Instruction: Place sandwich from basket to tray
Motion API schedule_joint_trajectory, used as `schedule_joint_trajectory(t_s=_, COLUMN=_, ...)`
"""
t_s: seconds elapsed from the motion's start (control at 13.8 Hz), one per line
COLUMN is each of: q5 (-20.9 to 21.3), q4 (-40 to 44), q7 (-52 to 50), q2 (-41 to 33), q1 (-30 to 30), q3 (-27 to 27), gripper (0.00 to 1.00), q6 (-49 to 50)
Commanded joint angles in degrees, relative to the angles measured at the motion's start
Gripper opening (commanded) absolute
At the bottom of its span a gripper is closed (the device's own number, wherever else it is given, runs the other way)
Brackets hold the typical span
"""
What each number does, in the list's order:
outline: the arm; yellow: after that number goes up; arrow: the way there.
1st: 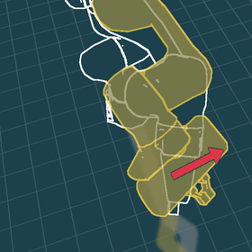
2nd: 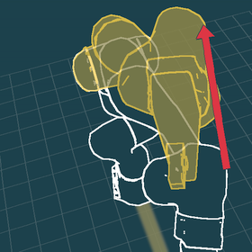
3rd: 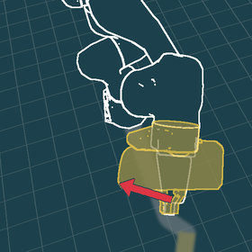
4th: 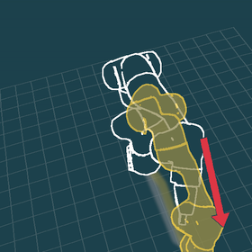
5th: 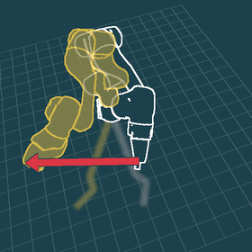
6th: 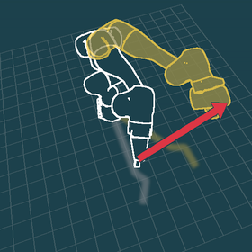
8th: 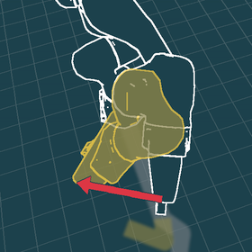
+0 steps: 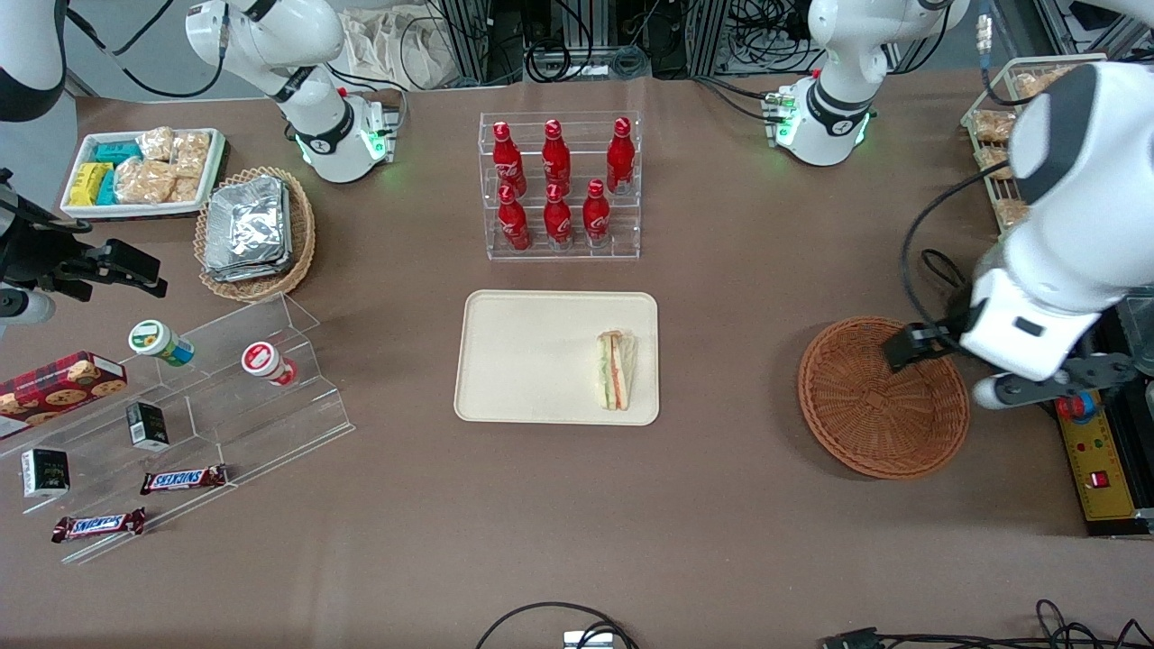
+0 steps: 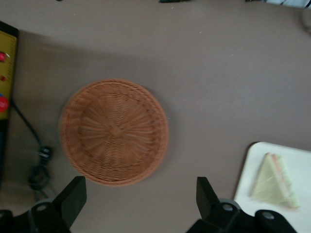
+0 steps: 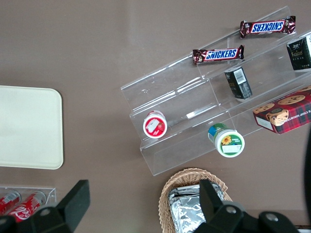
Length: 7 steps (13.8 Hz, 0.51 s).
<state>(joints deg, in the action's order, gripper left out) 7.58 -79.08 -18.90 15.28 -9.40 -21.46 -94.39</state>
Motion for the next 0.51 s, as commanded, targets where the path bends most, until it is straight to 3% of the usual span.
schedule_joint_trajectory(t_s=0.0, q5=-1.08, q4=-9.13, q7=12.1, q2=-6.91, q1=-0.89, q3=4.1, gripper=1.0, q6=-0.96)
schedule_joint_trajectory(t_s=0.22, q5=-4.58, q4=-16.61, q7=20.37, q2=-12.01, q1=5.78, q3=14.66, gripper=1.0, q6=-4.92)
schedule_joint_trajectory(t_s=0.44, q5=-5.56, q4=-19.8, q7=21.54, q2=-13.96, q1=7.64, q3=18.11, gripper=1.0, q6=-8.0)
